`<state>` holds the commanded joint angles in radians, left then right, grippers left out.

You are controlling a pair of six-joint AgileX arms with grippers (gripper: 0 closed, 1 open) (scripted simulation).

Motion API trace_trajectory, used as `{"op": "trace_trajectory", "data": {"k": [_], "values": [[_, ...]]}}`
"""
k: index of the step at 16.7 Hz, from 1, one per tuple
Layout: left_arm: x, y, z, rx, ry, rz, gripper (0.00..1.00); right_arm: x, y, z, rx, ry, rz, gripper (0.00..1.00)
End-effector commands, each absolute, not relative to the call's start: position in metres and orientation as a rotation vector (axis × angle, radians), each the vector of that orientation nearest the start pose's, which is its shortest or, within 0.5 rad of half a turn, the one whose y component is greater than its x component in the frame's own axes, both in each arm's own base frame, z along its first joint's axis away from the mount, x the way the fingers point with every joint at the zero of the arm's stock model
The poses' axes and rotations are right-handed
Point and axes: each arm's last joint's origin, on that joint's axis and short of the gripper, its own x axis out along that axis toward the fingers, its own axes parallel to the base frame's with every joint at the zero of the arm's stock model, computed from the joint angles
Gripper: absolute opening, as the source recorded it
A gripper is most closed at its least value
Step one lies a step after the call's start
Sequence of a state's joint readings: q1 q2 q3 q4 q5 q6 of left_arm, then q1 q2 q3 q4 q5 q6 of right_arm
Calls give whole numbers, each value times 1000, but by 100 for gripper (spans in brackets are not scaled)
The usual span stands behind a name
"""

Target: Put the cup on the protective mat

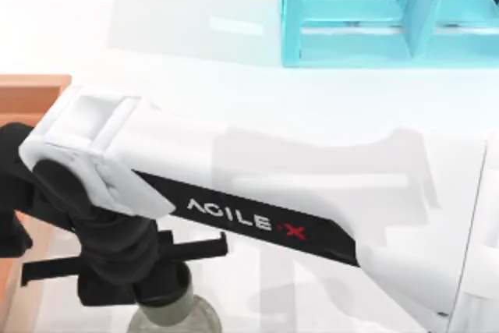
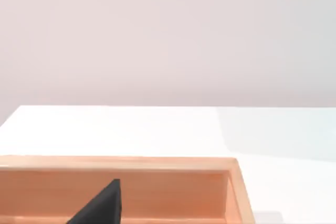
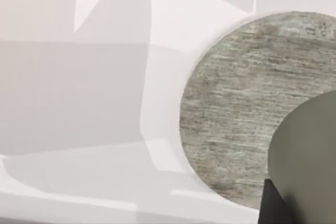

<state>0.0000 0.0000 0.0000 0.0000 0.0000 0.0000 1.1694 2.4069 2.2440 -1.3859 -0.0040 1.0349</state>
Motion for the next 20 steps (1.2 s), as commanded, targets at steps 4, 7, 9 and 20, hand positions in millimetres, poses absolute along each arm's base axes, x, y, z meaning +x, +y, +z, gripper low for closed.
{"op": "trace_trajectory", "data": {"k": [4, 7, 9, 20], "values": [[106, -1, 160, 0, 0, 0, 100, 175, 442, 209, 32, 1564, 38, 0], [106, -1, 160, 0, 0, 0, 100, 174, 442, 210, 44, 1564, 28, 0], [106, -1, 160, 0, 0, 0, 100, 174, 442, 210, 44, 1564, 28, 0], [106, -1, 160, 0, 0, 0, 100, 175, 437, 149, 42, 1565, 27, 0]]}}
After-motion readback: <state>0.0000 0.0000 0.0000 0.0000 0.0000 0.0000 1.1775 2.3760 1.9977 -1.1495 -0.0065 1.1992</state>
